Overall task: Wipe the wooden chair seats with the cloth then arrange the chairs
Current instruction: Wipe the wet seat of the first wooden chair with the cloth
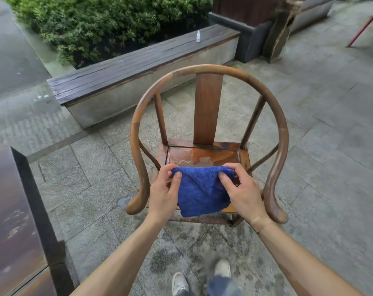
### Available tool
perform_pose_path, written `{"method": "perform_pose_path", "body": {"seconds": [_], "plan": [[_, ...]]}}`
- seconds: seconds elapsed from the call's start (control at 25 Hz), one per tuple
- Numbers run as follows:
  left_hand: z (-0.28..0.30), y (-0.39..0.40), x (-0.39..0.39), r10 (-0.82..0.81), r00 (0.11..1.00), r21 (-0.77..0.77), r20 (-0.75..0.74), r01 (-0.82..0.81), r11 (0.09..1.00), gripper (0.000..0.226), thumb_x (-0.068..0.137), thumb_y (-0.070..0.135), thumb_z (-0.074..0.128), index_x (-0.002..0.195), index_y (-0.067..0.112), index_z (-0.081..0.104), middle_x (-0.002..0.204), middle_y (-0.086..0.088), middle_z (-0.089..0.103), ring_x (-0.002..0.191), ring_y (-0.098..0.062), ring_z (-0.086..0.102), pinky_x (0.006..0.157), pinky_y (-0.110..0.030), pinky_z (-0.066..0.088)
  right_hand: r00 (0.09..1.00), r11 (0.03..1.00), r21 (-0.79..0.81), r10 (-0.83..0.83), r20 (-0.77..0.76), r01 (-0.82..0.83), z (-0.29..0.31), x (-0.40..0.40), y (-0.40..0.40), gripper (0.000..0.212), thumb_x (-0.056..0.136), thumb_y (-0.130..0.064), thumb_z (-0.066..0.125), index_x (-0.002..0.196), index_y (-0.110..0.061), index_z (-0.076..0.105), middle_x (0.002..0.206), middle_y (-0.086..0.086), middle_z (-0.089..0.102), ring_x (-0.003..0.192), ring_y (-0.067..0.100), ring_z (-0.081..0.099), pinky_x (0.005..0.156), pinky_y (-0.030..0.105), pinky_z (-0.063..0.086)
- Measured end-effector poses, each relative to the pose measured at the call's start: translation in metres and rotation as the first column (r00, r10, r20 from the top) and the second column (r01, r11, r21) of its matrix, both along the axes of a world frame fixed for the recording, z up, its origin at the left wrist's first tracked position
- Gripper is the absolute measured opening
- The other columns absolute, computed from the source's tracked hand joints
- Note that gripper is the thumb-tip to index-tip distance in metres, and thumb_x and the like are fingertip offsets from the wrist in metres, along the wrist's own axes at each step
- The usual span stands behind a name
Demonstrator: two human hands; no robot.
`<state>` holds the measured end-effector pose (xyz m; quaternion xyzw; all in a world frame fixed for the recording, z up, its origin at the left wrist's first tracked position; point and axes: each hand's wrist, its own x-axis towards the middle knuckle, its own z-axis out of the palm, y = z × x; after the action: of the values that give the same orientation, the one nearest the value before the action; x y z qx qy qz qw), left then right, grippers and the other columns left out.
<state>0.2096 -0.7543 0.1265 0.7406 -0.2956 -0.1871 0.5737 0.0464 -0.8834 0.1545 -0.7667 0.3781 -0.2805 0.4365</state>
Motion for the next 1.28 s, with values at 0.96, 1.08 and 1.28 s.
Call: {"method": "perform_pose_path", "body": {"seconds": [0.96, 1.08, 1.28], "plan": [[-0.421, -0.134, 0.091, 0.149, 0.988, 0.565, 0.028, -0.139, 0.813, 0.016, 0.103, 0.034, 0.046, 0.116, 0.028, 0.053, 0.096, 0.002, 0.068, 0.094, -0.028, 0.063, 0.084, -0.043, 0.049, 0.904, 0.956, 0.292, 0.129, -0.408, -0.005, -0.443, 0.126, -0.132, 0.014, 0.098, -0.032, 0.058, 0.111, -0.027, 0.055, 0.081, -0.003, 0.063, 0.082, 0.026, 0.06, 0.066, 0.033, 0.036], [-0.436, -0.14, 0.098, 0.104, 0.986, 0.605, 0.133, -0.163, 0.779, 0.02, 0.102, 0.034, 0.048, 0.121, 0.029, 0.053, 0.12, 0.002, 0.057, 0.107, -0.027, 0.059, 0.086, -0.043, 0.048, 0.844, 0.993, 0.078, 0.118, -0.523, -0.091, -0.465, 0.13, -0.143, 0.02, 0.098, -0.038, 0.053, 0.116, -0.029, 0.056, 0.105, -0.006, 0.064, 0.099, 0.028, 0.06, 0.072, 0.036, 0.043], [-0.464, -0.127, 0.074, -0.507, 0.664, 0.701, 0.55, -0.036, 0.712, 0.061, 0.088, 0.061, 0.055, 0.144, 0.038, 0.048, 0.162, -0.011, 0.029, 0.147, -0.043, 0.026, 0.114, -0.064, 0.023, 0.76, 0.925, -0.342, -0.103, -0.642, -0.164, -0.489, 0.125, -0.202, 0.056, 0.09, -0.054, 0.048, 0.139, -0.028, 0.047, 0.151, 0.005, 0.041, 0.135, 0.035, 0.038, 0.108, 0.058, 0.03]]}}
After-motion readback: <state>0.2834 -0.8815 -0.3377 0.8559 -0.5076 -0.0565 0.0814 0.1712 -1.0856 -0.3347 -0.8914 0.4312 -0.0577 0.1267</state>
